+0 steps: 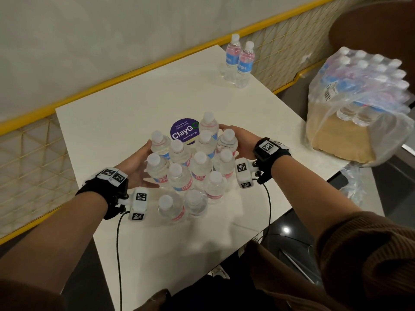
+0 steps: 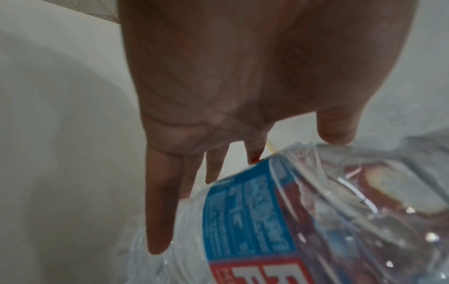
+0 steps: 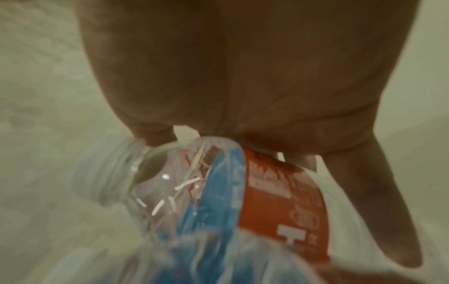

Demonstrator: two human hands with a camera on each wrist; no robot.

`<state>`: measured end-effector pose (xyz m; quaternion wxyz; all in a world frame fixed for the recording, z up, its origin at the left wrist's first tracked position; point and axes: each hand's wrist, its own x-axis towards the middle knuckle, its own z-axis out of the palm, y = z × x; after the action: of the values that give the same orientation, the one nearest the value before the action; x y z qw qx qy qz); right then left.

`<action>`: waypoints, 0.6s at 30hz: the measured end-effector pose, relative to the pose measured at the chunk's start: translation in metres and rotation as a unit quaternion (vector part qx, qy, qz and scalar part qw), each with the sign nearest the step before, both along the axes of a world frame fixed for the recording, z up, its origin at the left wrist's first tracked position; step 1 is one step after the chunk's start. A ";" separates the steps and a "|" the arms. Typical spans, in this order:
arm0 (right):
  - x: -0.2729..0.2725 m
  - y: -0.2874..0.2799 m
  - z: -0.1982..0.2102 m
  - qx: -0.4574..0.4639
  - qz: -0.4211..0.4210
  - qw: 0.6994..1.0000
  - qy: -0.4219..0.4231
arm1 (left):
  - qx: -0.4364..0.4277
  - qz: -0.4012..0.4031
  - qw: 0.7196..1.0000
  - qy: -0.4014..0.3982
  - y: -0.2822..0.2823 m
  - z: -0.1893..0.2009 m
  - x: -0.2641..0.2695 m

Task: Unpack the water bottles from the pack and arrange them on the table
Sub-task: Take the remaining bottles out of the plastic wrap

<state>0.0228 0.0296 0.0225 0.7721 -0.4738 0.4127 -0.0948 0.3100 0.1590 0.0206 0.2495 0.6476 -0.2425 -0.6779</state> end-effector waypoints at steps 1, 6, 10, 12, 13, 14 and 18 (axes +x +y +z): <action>0.002 0.001 0.000 0.005 0.001 1.000 -0.003 | 0.002 -0.005 1.000 -0.001 -0.001 0.001 0.000; 0.006 0.007 0.001 0.031 0.018 0.999 0.017 | 0.010 -0.033 0.999 -0.015 -0.003 0.002 -0.002; -0.002 0.010 -0.006 0.033 0.004 0.995 0.092 | 0.003 -0.017 0.998 -0.062 -0.006 0.007 0.001; -0.013 0.012 -0.011 0.027 -0.011 0.993 0.116 | -0.035 0.020 0.992 -0.117 -0.012 0.015 0.003; -0.019 0.012 -0.014 0.040 -0.014 0.992 0.120 | -0.058 0.024 0.987 -0.145 -0.016 0.022 0.005; -0.026 0.015 -0.017 0.058 -0.010 0.991 0.122 | -0.078 0.017 0.982 -0.168 -0.020 0.030 0.006; -0.033 0.030 -0.026 0.093 0.039 0.989 0.112 | -0.168 -0.083 0.939 -0.288 -0.046 0.063 -0.004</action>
<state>-0.0103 0.0593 -0.0039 0.7649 -0.4234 0.4847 0.0283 0.3058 0.1129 0.0836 0.2169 0.7411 -0.4674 -0.4304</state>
